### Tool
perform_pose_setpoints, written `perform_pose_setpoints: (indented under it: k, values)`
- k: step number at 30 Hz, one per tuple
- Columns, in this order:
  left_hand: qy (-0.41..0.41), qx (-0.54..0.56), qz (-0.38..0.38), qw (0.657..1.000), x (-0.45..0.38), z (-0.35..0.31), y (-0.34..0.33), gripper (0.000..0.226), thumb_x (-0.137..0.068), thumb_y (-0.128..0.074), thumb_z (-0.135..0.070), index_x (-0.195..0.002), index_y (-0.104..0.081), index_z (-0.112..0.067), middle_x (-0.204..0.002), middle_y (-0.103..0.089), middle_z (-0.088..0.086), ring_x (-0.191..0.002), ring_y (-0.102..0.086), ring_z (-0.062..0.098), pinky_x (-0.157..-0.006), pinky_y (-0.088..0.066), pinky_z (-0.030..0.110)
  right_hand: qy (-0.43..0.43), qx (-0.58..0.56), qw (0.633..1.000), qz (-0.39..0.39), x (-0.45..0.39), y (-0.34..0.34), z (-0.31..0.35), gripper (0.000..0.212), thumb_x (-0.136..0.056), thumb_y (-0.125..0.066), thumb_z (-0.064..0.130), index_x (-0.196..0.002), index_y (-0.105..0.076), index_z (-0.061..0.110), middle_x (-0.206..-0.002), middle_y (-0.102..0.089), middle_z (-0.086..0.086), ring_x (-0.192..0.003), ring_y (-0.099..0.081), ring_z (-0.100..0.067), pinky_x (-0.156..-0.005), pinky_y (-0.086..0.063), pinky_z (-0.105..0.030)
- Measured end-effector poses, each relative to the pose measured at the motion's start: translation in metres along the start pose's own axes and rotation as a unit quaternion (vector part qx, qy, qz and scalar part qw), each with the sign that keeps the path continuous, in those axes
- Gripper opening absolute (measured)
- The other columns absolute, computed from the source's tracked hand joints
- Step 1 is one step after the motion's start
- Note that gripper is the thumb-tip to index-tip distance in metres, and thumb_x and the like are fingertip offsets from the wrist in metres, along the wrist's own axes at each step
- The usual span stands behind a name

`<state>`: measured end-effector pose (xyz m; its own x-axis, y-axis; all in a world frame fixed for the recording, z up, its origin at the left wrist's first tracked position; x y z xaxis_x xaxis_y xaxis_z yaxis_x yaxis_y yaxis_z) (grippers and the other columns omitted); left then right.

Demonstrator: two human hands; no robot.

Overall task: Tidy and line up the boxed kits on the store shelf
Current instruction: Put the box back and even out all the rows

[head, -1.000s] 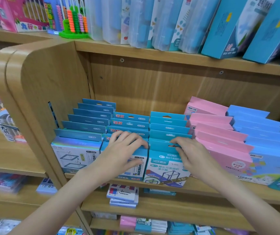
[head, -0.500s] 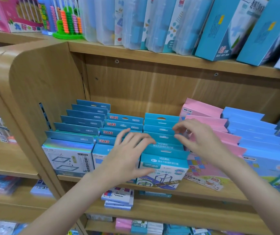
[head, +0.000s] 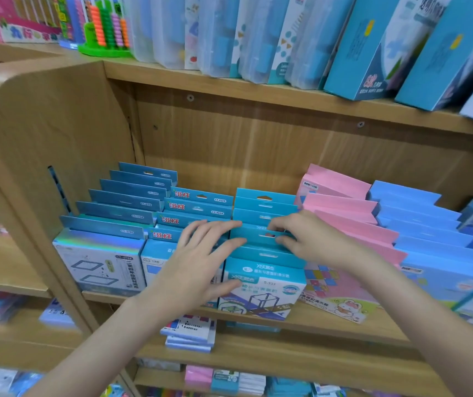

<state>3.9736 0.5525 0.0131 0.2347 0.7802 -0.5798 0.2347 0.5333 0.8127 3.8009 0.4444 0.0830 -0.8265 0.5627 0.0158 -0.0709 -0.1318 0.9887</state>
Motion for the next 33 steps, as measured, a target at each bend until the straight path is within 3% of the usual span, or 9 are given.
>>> perform_pose_setpoints:
  k: [3, 7, 11, 14, 16, 20, 27, 30, 33]
  values:
    - [0.005, -0.011, 0.023, 1.0, -0.002, 0.0, 0.002, 0.057, -0.077, -0.046, -0.057, -0.119, -0.053, -0.019, -0.132, -0.05, 0.001, -0.121, -0.039, 0.017, -0.106, -0.017, 0.036, -0.005, -0.032, 0.999, -0.004, 0.001, 0.01, -0.002, 0.014, -0.09, -0.056, 0.02, -0.101, -0.063, 0.015, -0.097, -0.065, 0.005, -0.081, -0.055, -0.004, -0.077, -0.046, -0.019]
    - [0.011, -0.006, 0.041, 0.999, -0.003, -0.001, 0.004, 0.057, -0.077, -0.046, -0.056, -0.119, -0.052, -0.018, -0.129, -0.052, 0.001, -0.12, -0.039, 0.017, -0.106, -0.017, 0.036, -0.01, -0.08, 0.991, -0.104, -0.005, 0.033, -0.01, 0.016, -0.085, -0.063, 0.019, -0.101, -0.064, 0.015, -0.092, -0.063, 0.007, -0.076, -0.054, 0.003, -0.071, -0.041, -0.003]
    - [0.016, -0.013, 0.059, 0.998, -0.003, -0.002, 0.005, 0.058, -0.077, -0.045, -0.057, -0.12, -0.052, -0.019, -0.129, -0.051, 0.001, -0.121, -0.039, 0.017, -0.108, -0.014, 0.037, 0.004, -0.012, 0.998, -0.067, -0.018, 0.023, -0.012, 0.02, -0.087, -0.059, 0.013, -0.107, -0.063, 0.012, -0.105, -0.06, -0.001, -0.09, -0.056, -0.011, -0.08, -0.042, -0.016]
    - [0.016, -0.025, 0.078, 0.996, -0.004, -0.002, 0.007, 0.061, -0.076, -0.045, -0.059, -0.123, -0.049, -0.021, -0.131, -0.049, 0.0, -0.123, -0.037, 0.018, -0.109, -0.013, 0.039, -0.009, -0.01, 0.998, -0.056, -0.022, 0.018, -0.013, 0.025, -0.089, -0.054, 0.007, -0.112, -0.059, 0.015, -0.112, -0.052, 0.003, -0.091, -0.053, -0.01, -0.083, -0.043, -0.022]
    - [0.019, -0.033, 0.089, 0.995, -0.006, -0.002, 0.008, 0.067, -0.074, -0.045, -0.062, -0.127, -0.045, -0.022, -0.134, -0.047, 0.0, -0.126, -0.034, 0.018, -0.11, -0.012, 0.041, -0.002, 0.007, 0.999, -0.035, -0.023, 0.014, -0.014, 0.025, -0.09, -0.052, 0.006, -0.112, -0.058, 0.015, -0.114, -0.057, 0.003, -0.094, -0.052, -0.009, -0.083, -0.04, -0.019]
    - [0.04, -0.06, 0.111, 0.991, -0.011, -0.006, 0.011, 0.082, -0.07, -0.042, -0.071, -0.132, -0.04, -0.017, -0.139, -0.045, 0.005, -0.129, -0.031, 0.019, -0.109, -0.012, 0.044, -0.01, 0.016, 1.0, -0.017, -0.023, 0.008, -0.016, 0.024, -0.091, -0.049, 0.006, -0.11, -0.06, 0.015, -0.114, -0.064, 0.0, -0.104, -0.056, -0.016, -0.088, -0.045, -0.028]
    - [0.048, -0.095, 0.152, 0.983, -0.014, -0.004, 0.008, 0.088, -0.068, -0.039, -0.075, -0.133, -0.041, -0.016, -0.136, -0.049, 0.003, -0.126, -0.041, 0.017, -0.108, -0.015, 0.048, 0.016, -0.045, 0.999, 0.003, -0.022, 0.017, -0.022, 0.017, -0.089, -0.057, 0.015, -0.106, -0.062, 0.016, -0.104, -0.064, 0.004, -0.085, -0.055, -0.003, -0.081, -0.047, -0.019]
    - [0.049, -0.093, 0.152, 0.983, -0.013, -0.004, 0.008, 0.089, -0.068, -0.041, -0.075, -0.134, -0.041, -0.015, -0.139, -0.046, 0.003, -0.128, -0.039, 0.017, -0.108, -0.013, 0.048, 0.017, -0.106, 0.991, -0.076, -0.026, 0.032, -0.031, 0.017, -0.085, -0.063, 0.015, -0.102, -0.065, 0.013, -0.098, -0.067, 0.002, -0.084, -0.059, -0.004, -0.078, -0.045, -0.011]
    - [0.052, -0.101, 0.156, 0.981, -0.016, -0.01, 0.01, 0.092, -0.068, -0.04, -0.076, -0.136, -0.037, -0.014, -0.142, -0.042, 0.006, -0.131, -0.035, 0.018, -0.108, -0.012, 0.048, 0.028, -0.048, 0.993, -0.101, -0.035, 0.035, -0.041, 0.022, -0.085, -0.063, 0.015, -0.107, -0.063, 0.009, -0.104, -0.065, -0.001, -0.088, -0.055, -0.006, -0.075, -0.038, -0.006]
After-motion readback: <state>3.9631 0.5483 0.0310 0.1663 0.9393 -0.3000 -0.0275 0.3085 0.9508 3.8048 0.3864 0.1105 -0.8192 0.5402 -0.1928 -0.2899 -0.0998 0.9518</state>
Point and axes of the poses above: each hand's wrist, its own x-axis away from the middle knuckle, its own y-axis out of the back of the hand, z = x × y, the point moved 1 cm from there along -x, towards the middle knuckle
